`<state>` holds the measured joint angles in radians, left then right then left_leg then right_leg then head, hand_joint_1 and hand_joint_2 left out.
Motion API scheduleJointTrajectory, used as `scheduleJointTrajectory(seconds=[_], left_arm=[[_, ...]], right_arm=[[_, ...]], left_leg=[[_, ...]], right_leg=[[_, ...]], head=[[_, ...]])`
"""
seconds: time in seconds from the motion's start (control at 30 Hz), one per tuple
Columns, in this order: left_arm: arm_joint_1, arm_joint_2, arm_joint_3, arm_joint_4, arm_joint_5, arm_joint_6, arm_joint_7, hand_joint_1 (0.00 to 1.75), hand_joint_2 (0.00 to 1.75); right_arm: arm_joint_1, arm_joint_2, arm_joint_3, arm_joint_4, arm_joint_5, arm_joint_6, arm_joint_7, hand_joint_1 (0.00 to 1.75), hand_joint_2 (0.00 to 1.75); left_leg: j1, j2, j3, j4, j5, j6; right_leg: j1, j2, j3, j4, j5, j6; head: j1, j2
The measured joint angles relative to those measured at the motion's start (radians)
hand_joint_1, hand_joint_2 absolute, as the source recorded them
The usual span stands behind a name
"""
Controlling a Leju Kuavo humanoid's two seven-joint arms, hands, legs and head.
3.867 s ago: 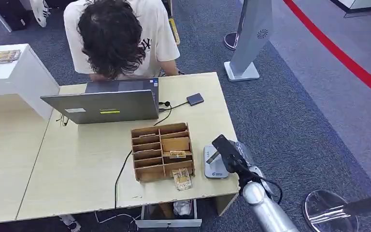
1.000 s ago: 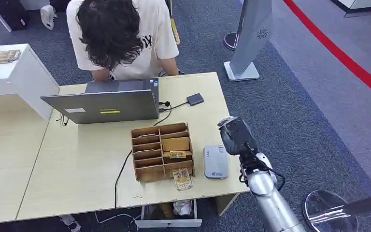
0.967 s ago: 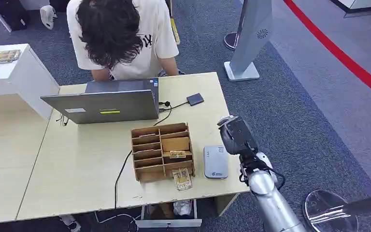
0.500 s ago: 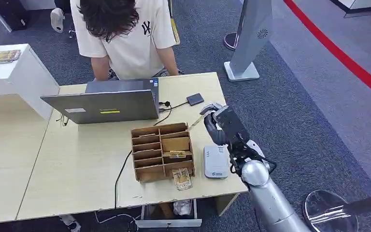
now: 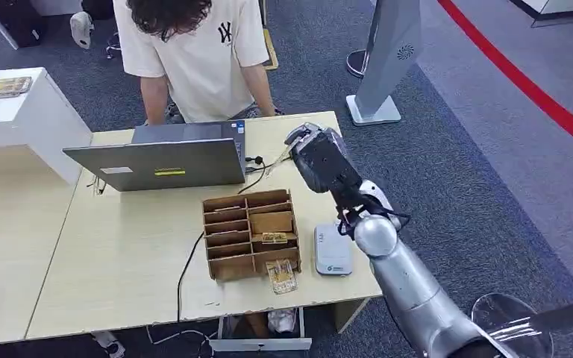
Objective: Pass the card to the sensor for recognition and then transmit it.
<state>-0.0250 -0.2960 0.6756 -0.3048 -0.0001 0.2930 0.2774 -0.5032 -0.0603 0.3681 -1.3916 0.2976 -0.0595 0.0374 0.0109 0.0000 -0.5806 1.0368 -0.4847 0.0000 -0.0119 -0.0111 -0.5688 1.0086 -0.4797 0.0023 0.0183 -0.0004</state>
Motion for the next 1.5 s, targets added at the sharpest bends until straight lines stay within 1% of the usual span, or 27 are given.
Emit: scheduleJointTrajectory(seconds=[0.17, 0.27, 0.33, 0.57, 0.63, 0.8, 0.97, 1.27, 1.37, 1.5], left_arm=[[0.003, 0.0, 0.019, -0.002, -0.068, -0.021, 0.017, 0.0, 0.0], [0.004, 0.0, 0.028, -0.006, -0.083, -0.026, 0.019, 0.0, 0.0], [0.006, 0.0, 0.036, -0.007, -0.103, -0.031, 0.025, 0.0, 0.0], [0.01, 0.0, 0.067, -0.008, -0.184, -0.051, 0.038, 0.0, 0.0], [0.011, 0.0, 0.074, -0.008, -0.206, -0.055, 0.043, 0.0, 0.0], [0.015, 0.0, 0.095, -0.008, -0.254, -0.069, 0.047, 0.0, 0.0], [0.018, 0.0, 0.115, -0.008, -0.287, -0.076, 0.047, 0.0, 0.0], [0.022, -0.002, 0.144, -0.008, -0.331, -0.081, 0.047, 0.0, 0.0], [0.023, -0.002, 0.154, -0.008, -0.349, -0.081, 0.045, 0.0, 0.0], [0.024, -0.002, 0.167, -0.008, -0.363, -0.081, 0.042, 0.0, 0.0]], right_arm=[[-0.103, 0.022, 0.007, 0.073, 0.105, -0.048, 0.036, 1.75, 1.75], [-0.141, 0.035, 0.007, 0.104, 0.121, -0.056, 0.044, 1.75, 1.75], [-0.161, 0.042, 0.007, 0.129, 0.154, -0.074, 0.046, 1.75, 1.75], [-0.263, 0.068, 0.001, 0.261, 0.306, -0.157, 0.067, 1.75, 1.75], [-0.29, 0.075, 0.0, 0.299, 0.365, -0.187, 0.087, 1.75, 1.75], [-0.34, 0.087, -0.007, 0.39, 0.464, -0.239, 0.103, 1.75, 1.75], [-0.389, 0.103, -0.027, 0.477, 0.508, -0.256, 0.116, 1.75, 1.75], [-0.458, 0.127, -0.063, 0.609, 0.543, -0.302, 0.108, 1.75, 1.75], [-0.469, 0.132, -0.077, 0.644, 0.562, -0.323, 0.104, 1.75, 1.75], [-0.472, 0.135, -0.082, 0.676, 0.582, -0.331, 0.102, 1.75, 1.75]], left_leg=[[0.0, 0.0, 0.0, 0.0, 0.001, -0.001], [0.0, 0.0, 0.0, 0.0, 0.001, -0.001], [0.0, -0.001, 0.0, 0.0, 0.001, -0.001], [0.0, 0.0, 0.0, 0.0, 0.001, -0.001], [0.0, 0.0, 0.001, 0.0, 0.001, -0.001], [0.0, 0.0, 0.001, 0.0, 0.001, -0.001], [0.0, 0.0, 0.001, 0.0, 0.001, -0.001], [0.0, 0.0, 0.001, 0.0, 0.001, -0.001], [0.0, 0.0, 0.001, 0.0, 0.001, -0.001], [0.0, 0.0, 0.001, 0.0, 0.001, -0.001]], right_leg=[[0.0, 0.0, 0.0, 0.0, 0.0, 0.0], [0.0, 0.0, 0.0, 0.0, 0.0, 0.0], [0.0, 0.0, 0.0, 0.0, 0.0, 0.0], [0.0, 0.0, 0.0, 0.0, 0.0, 0.0], [0.0, 0.0, 0.0, 0.0, 0.0, 0.0], [0.0, 0.0, 0.0, 0.0, 0.0, 0.0], [0.0, 0.0, 0.0, 0.0, 0.0, 0.0], [0.0, 0.0, 0.0, 0.0, 0.0, 0.0], [0.0, 0.0, 0.0, 0.0, 0.0, 0.0], [0.0, 0.0, 0.0, 0.0, 0.001, 0.0]], head=[[0.0, 0.0], [0.0, 0.0], [0.0, 0.0], [0.0, 0.0], [0.0, 0.0], [0.0, 0.0], [0.0, 0.0], [0.0, 0.0], [0.0, 0.0], [0.0, 0.0]])
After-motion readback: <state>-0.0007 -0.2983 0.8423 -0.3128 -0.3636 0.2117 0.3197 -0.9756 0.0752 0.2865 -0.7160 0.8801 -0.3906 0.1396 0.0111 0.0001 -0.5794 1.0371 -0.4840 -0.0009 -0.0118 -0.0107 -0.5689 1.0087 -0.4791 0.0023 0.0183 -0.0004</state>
